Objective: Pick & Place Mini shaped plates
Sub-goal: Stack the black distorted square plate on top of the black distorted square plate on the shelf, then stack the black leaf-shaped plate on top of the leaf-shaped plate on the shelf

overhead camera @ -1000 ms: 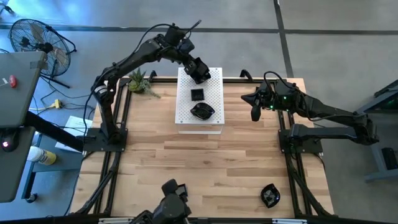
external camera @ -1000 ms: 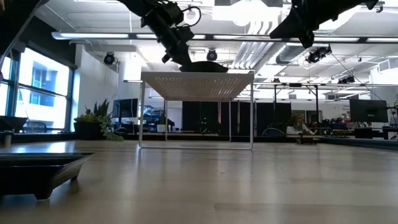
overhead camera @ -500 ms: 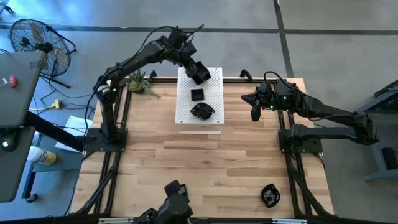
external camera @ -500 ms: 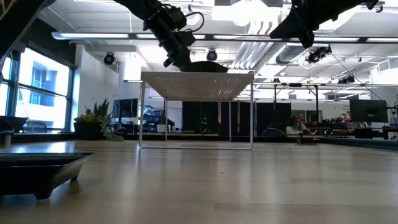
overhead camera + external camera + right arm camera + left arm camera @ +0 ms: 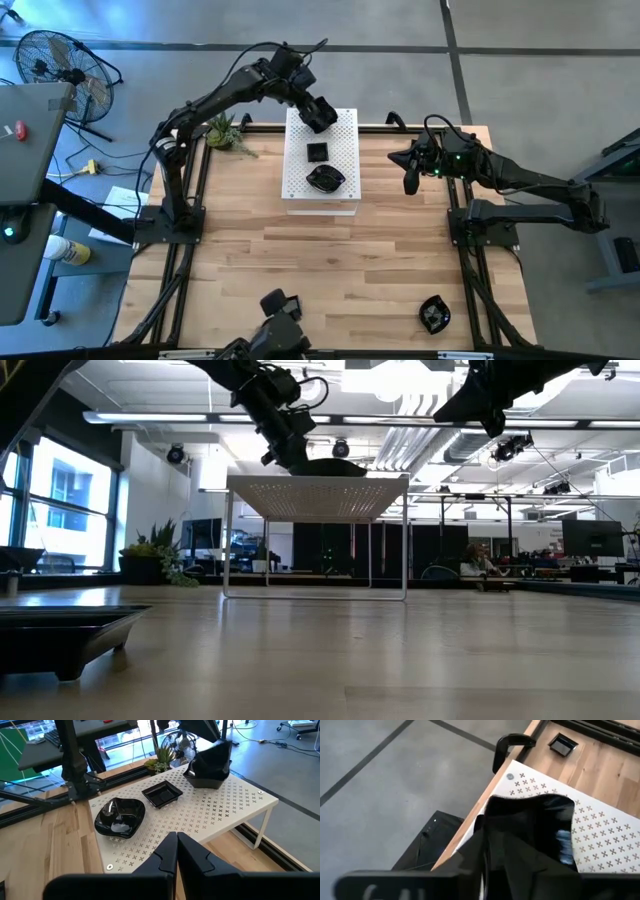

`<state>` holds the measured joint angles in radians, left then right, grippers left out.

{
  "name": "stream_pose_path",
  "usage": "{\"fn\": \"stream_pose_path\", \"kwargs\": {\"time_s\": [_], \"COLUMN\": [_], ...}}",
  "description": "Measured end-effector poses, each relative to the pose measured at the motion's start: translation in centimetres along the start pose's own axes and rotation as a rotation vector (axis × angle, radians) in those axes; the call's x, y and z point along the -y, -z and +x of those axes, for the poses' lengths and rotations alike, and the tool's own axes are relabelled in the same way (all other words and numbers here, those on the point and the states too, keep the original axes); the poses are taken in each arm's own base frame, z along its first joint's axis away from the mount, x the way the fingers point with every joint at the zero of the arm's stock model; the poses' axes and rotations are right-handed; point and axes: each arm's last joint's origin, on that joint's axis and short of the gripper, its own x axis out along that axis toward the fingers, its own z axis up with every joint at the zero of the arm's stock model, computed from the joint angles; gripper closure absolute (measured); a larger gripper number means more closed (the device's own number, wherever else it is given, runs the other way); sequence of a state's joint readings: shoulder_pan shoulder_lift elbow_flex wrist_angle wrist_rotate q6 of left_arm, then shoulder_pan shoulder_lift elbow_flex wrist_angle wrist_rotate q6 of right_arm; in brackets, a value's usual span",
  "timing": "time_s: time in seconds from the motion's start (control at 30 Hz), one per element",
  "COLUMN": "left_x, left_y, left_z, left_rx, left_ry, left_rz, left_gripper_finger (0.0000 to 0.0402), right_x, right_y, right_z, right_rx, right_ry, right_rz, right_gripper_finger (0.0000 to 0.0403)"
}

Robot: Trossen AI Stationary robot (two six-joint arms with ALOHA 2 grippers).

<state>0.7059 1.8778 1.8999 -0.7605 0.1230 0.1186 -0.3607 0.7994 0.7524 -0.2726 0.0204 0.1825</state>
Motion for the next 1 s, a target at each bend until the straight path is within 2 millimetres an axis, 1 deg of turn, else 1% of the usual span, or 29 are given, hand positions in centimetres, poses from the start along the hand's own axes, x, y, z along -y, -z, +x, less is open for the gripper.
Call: {"fn": "stream_pose_path", "kwargs": {"time_s": [0.1, 0.17, 0.33, 0.43, 0.5, 0.6, 0.67, 0.73, 0.83, 0.93, 1.0], "left_x": [0.0, 0.0, 0.1, 0.1, 0.2, 0.3, 0.5, 0.7, 2.0, 3.3, 3.9], "left_y": [0.0, -0.3, -1.3, -1.7, -1.8, -1.7, -1.7, -1.6, -1.2, -0.1, 1.1], "left_z": [0.0, -0.5, -2.1, -3.0, -3.4, -4.0, -4.5, -4.9, -5.0, -5.2, -5.6], "left_rx": [-0.002, -0.005, 0.013, 0.016, -0.001, -0.020, -0.004, 0.017, 0.062, 0.123, 0.189], "left_ry": [0.000, 0.001, 0.009, 0.032, 0.050, 0.053, 0.064, 0.083, 0.076, 0.093, 0.105], "left_rz": [-0.003, -0.004, 0.010, 0.009, 0.006, 0.002, -0.004, -0.050, -0.071, -0.095, -0.126], "left_gripper_finger": [0.0301, 0.0287, 0.0282, 0.0295, 0.0312, 0.0356, 0.0388, 0.0393, 0.0394, 0.0399, 0.0400], "right_x": [0.0, 0.0, 0.0, 0.0, 0.0, 0.0, 0.0, 0.0, -0.1, -0.1, -0.2], "right_y": [0.0, 0.0, 0.0, 0.0, 0.0, 0.0, 0.0, 0.0, 0.1, 0.6, 1.0], "right_z": [0.0, 0.0, 0.0, 0.0, 0.0, 0.0, 0.0, 0.0, 0.0, 0.0, -0.1], "right_rx": [0.000, 0.000, 0.000, 0.000, 0.000, 0.000, 0.000, 0.000, -0.017, -0.071, -0.118], "right_ry": [0.000, 0.001, 0.002, 0.003, 0.003, 0.004, 0.003, 0.002, -0.025, -0.058, -0.083], "right_rz": [0.000, 0.000, 0.000, 0.000, 0.000, 0.002, 0.001, 0.002, 0.030, 0.064, 0.091], "right_gripper_finger": [0.0396, 0.0396, 0.0396, 0.0396, 0.0396, 0.0396, 0.0396, 0.0396, 0.0397, 0.0401, 0.0400]}}
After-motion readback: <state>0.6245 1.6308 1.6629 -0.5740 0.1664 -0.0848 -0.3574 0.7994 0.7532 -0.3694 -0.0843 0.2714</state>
